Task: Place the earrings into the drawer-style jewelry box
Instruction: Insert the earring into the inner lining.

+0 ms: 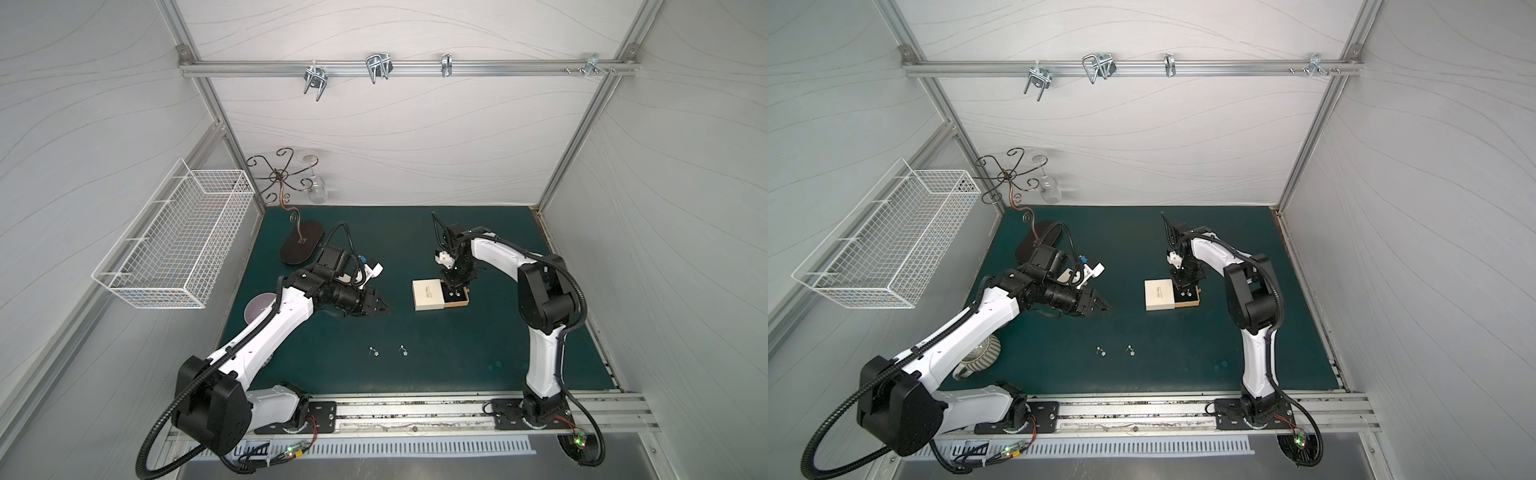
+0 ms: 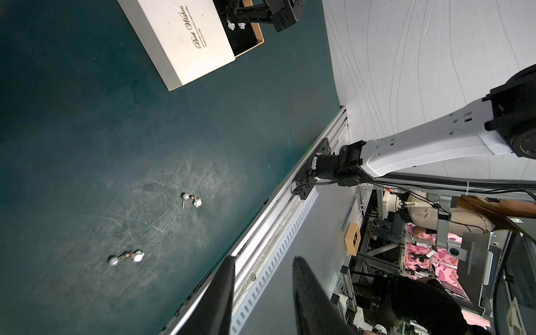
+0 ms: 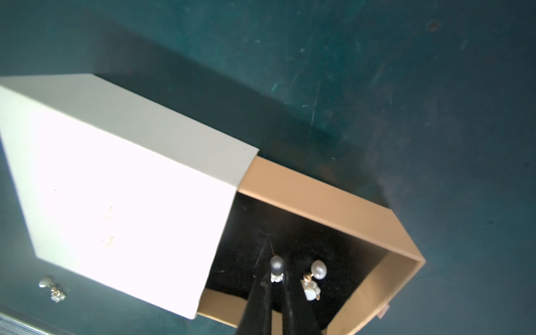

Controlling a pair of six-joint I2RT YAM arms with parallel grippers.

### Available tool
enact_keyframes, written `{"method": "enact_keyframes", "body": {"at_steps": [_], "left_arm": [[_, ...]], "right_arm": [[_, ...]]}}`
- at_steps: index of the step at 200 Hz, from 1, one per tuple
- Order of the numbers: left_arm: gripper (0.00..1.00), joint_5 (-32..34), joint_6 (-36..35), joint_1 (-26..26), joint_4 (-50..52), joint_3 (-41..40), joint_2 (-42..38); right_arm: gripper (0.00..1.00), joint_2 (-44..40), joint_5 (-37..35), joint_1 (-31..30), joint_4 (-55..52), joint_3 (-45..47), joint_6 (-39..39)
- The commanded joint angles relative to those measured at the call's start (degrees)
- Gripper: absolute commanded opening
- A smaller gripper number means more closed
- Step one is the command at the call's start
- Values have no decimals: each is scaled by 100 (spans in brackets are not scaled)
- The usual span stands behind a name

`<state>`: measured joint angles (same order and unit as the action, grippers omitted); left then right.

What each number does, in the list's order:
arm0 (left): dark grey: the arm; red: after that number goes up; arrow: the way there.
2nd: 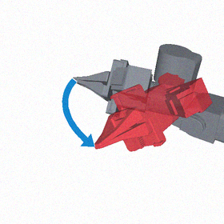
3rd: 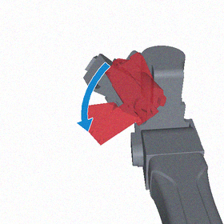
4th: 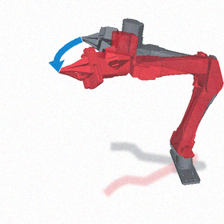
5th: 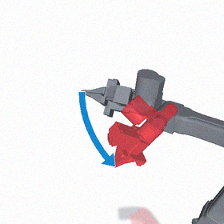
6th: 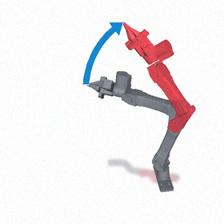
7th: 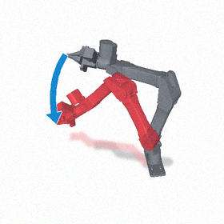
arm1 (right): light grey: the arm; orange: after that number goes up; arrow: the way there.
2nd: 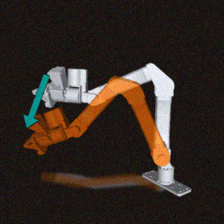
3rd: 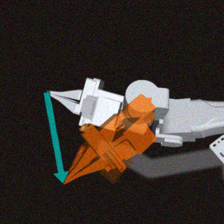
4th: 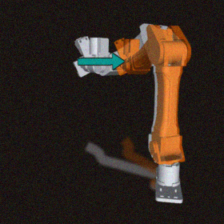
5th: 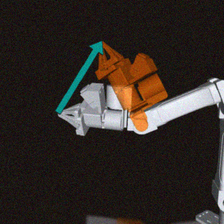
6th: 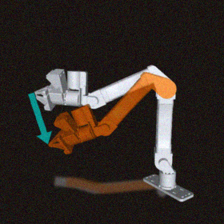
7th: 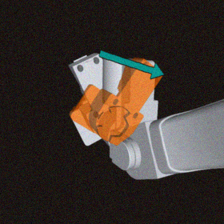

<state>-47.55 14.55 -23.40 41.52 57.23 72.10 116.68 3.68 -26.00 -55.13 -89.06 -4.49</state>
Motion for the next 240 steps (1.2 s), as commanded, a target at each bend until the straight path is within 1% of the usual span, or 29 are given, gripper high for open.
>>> {"method": "enact_keyframes", "body": {"at_steps": [1, 46, 124, 151, 174, 205, 222, 240], "left_arm": [[37, -114, -136, 11, -175, 41, 1], [37, -114, -136, 10, -178, 38, -8], [37, -71, -123, 10, -178, 7, -18], [37, -41, -119, 11, -176, -2, -3], [37, -11, -100, 11, -184, -2, 17], [37, 136, 90, 11, -258, 49, 77], [37, 448, 349, 11, -331, 110, 166], [37, 901, 735, 10, -451, 172, 360]], "right_arm": [[7, 199, 10, -10, -261, -181, -113], [7, 353, -26, -90, -346, -304, -94], [13, 406, 105, -103, -327, -311, -50], [18, 352, 156, -107, -341, -315, -43], [25, 146, 248, -85, -366, -297, -45], [28, -354, 574, 60, -287, -104, -1], [30, -731, 925, 204, -100, 169, 120], [35, -1191, 1400, 453, 209, 523, 406]]}}
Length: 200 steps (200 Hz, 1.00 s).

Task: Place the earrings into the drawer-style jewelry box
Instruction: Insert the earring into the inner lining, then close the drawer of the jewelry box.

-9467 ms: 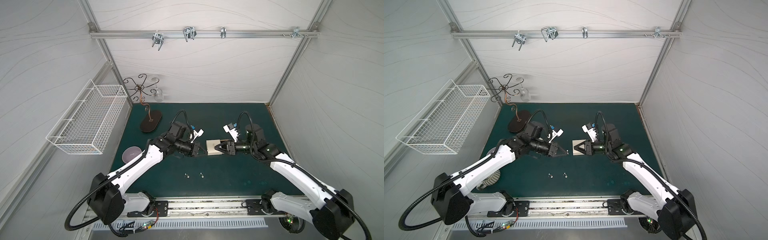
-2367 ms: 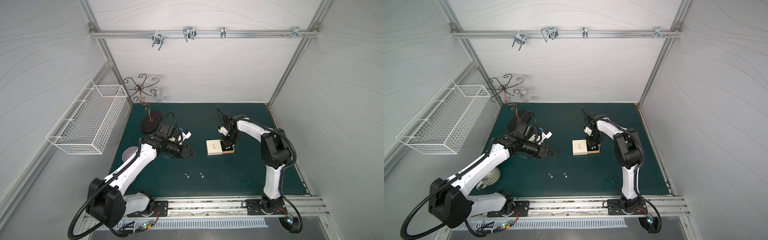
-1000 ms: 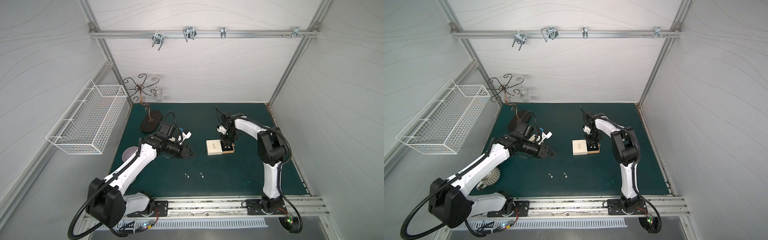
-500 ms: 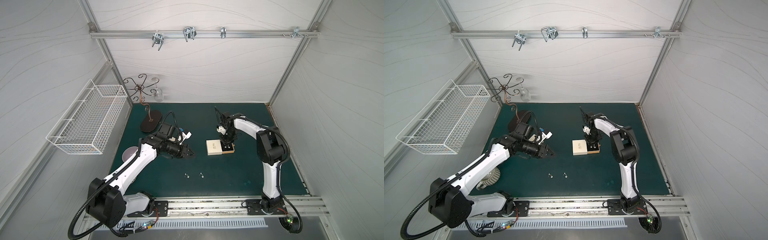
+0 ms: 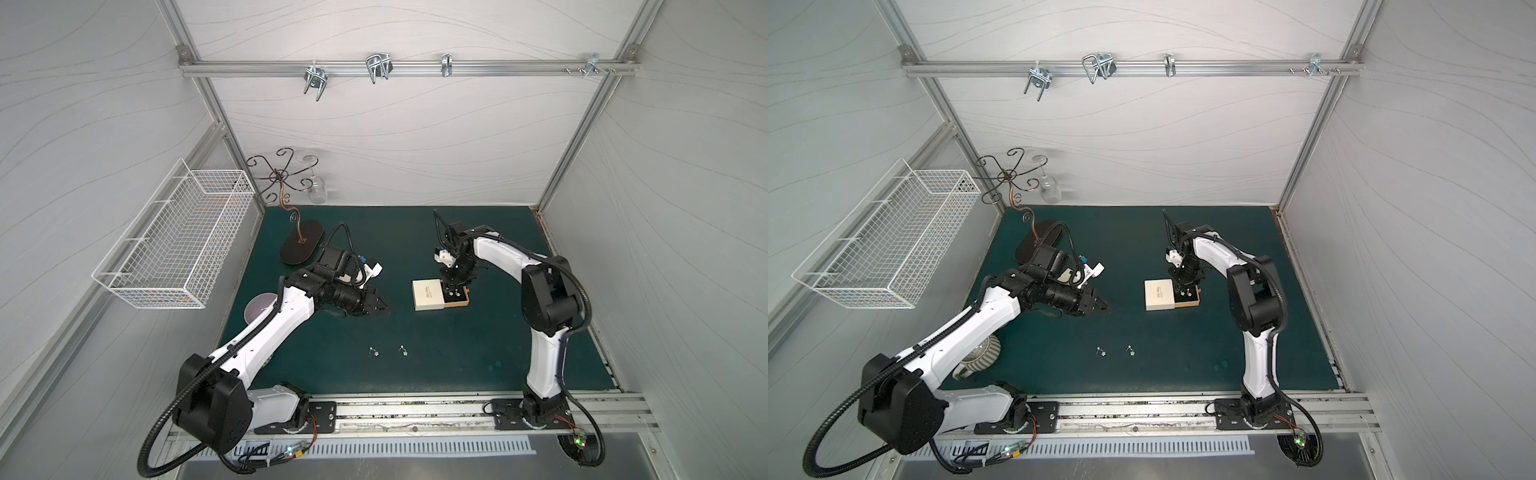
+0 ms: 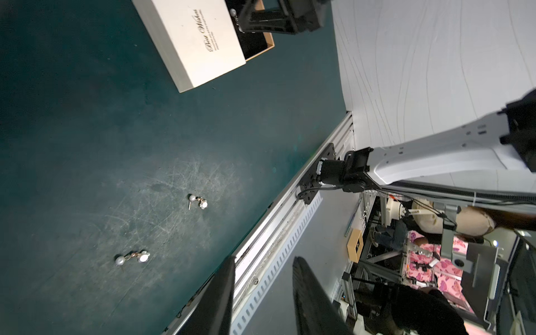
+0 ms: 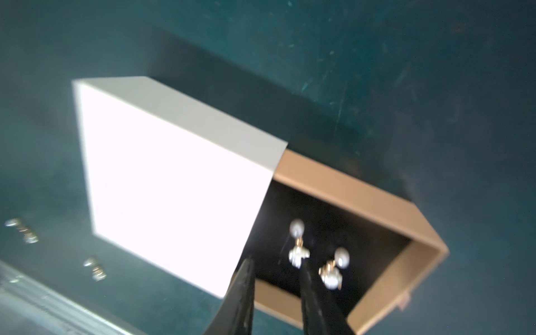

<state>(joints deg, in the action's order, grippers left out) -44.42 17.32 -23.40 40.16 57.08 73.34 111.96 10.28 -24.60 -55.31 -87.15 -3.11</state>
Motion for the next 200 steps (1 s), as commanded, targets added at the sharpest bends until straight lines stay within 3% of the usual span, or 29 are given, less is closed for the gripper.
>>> {"method": "enact_keyframes", "body": {"at_steps": [1, 49, 100, 156, 200], "left_arm": [[37, 617, 483, 10, -325, 193, 247], [40, 1494, 1251, -86, -732, 459, 1091], [59, 1832, 1693, -552, -1572, 933, 2341], [67, 1962, 1871, -760, -2079, 1586, 3526], [68, 2011, 1924, -884, -2235, 1825, 3906]], "right_arm": [[35, -746, 783, 332, 255, 358, 290], [41, -1727, 1772, 1228, 1552, 1628, 1289], [42, -1480, 2296, 1647, 2490, 2314, 1790], [42, -971, 2084, 1648, 2937, 2426, 1940], [47, -1016, 1658, 1630, 2965, 2506, 1849]]}}
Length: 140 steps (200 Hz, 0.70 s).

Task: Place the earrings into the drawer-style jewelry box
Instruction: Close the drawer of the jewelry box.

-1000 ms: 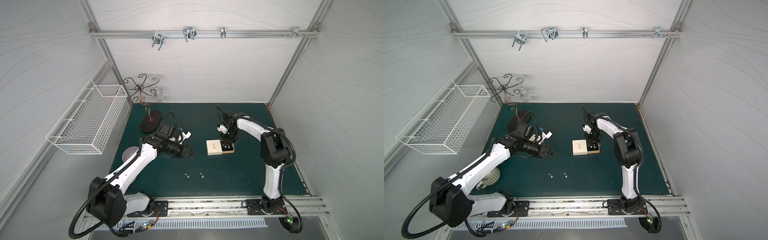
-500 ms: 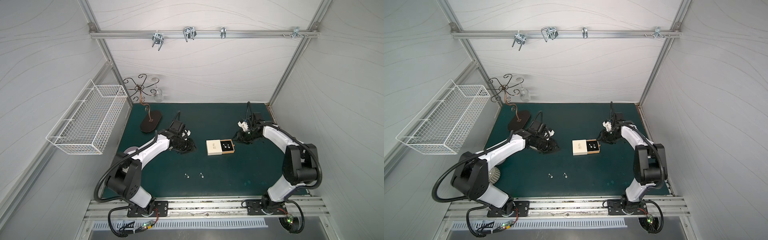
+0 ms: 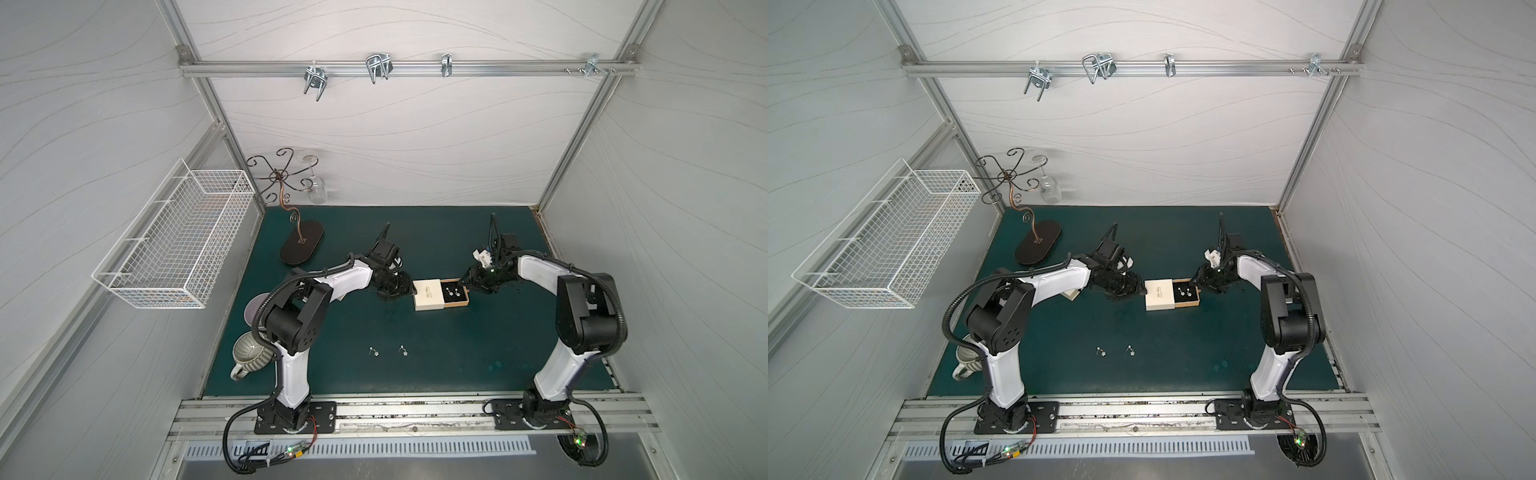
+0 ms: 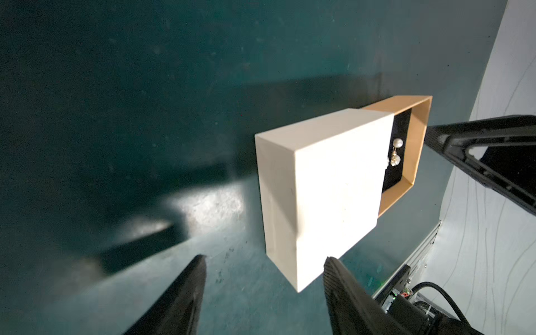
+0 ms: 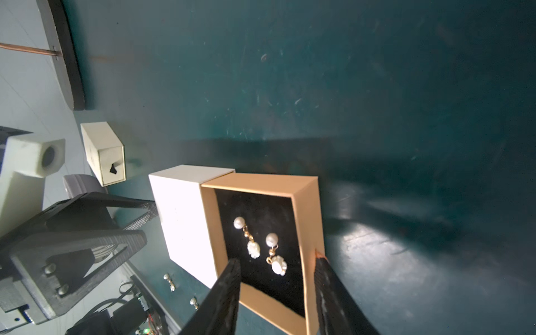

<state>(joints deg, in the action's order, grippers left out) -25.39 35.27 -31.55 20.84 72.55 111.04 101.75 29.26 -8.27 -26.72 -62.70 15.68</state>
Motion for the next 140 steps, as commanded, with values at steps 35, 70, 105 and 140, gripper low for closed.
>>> {"method": "enact_keyframes", "body": {"at_steps": [35, 70, 105, 140], "left_arm": [[66, 35, 180, -96, -494, 279, 263], [64, -36, 241, -113, -629, 371, 383], [60, -94, 262, -192, -769, 508, 549], [57, -116, 287, -207, -776, 680, 749]], "right_arm": [[48, 79, -34, -41, 263, 144, -5], [48, 194, 229, -230, 425, 133, 100], [48, 281, 379, -490, 577, 38, 270], [48, 442, 494, -684, 746, -29, 421]]}}
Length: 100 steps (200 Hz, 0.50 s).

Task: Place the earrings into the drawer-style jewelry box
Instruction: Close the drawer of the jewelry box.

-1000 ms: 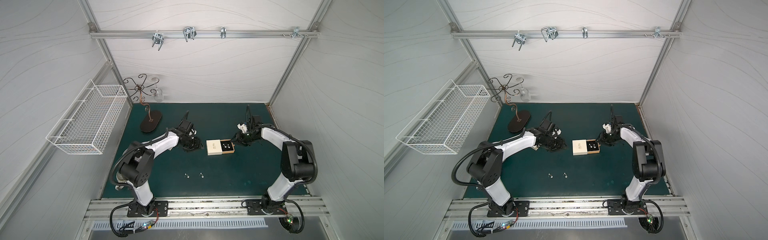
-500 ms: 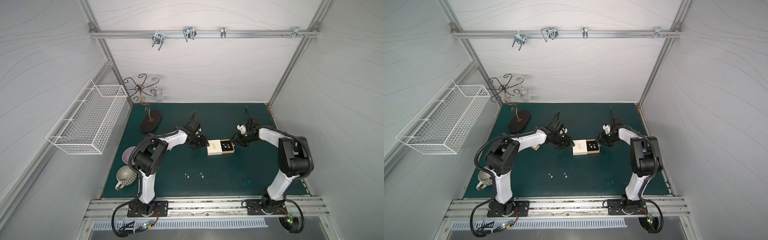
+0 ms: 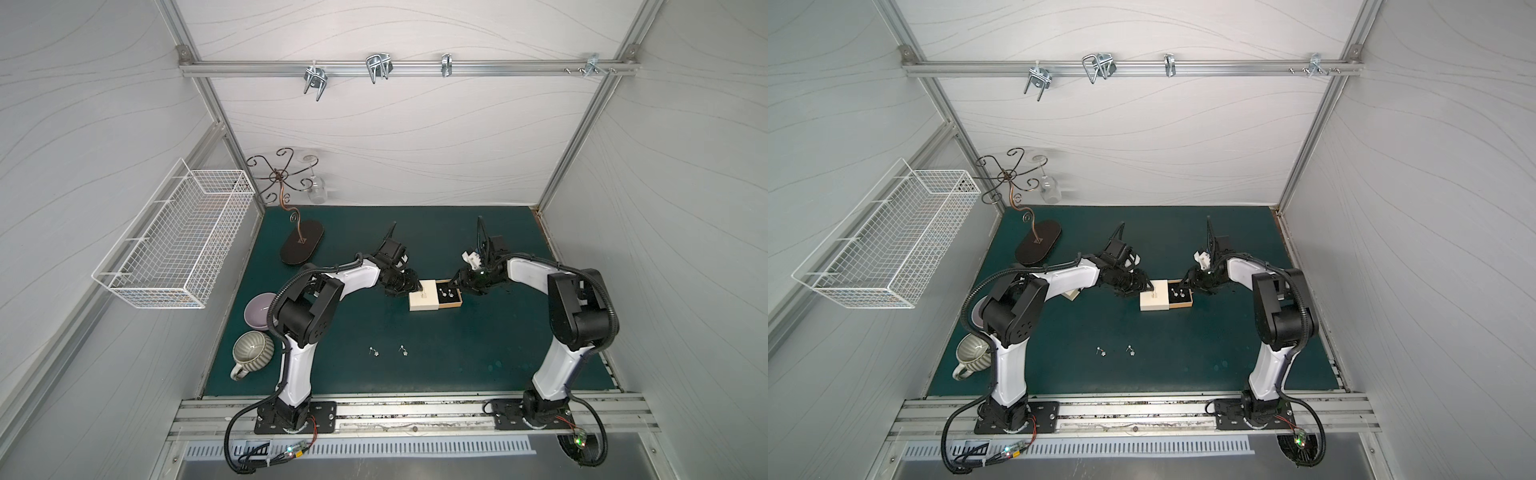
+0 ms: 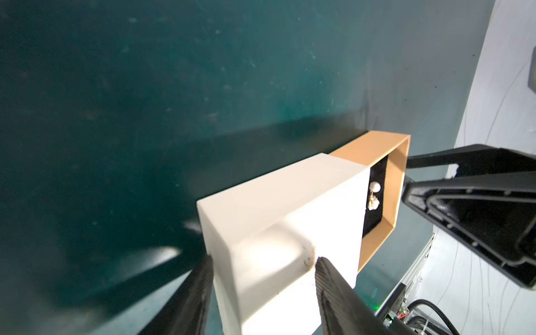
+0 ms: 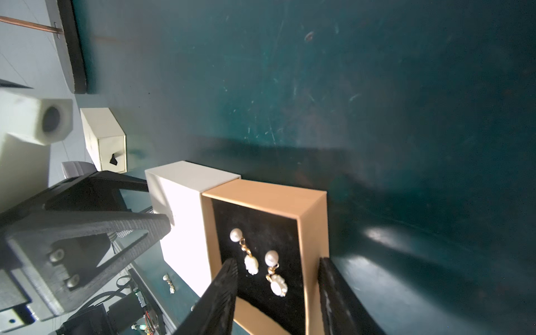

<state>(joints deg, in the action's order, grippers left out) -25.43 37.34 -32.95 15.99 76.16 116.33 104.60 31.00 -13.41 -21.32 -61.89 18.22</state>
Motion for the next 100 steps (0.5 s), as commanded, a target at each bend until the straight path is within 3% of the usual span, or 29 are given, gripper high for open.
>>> {"method": "enact_keyframes", "body": {"at_steps": [1, 100], "left_arm": [[57, -116, 80, -65, -290, 320, 222], [53, -205, 321, -275, -429, 650, 563]], "right_arm": [[49, 158, 323, -175, 207, -116, 170], [52, 292, 407, -509, 555, -262, 490]]}}
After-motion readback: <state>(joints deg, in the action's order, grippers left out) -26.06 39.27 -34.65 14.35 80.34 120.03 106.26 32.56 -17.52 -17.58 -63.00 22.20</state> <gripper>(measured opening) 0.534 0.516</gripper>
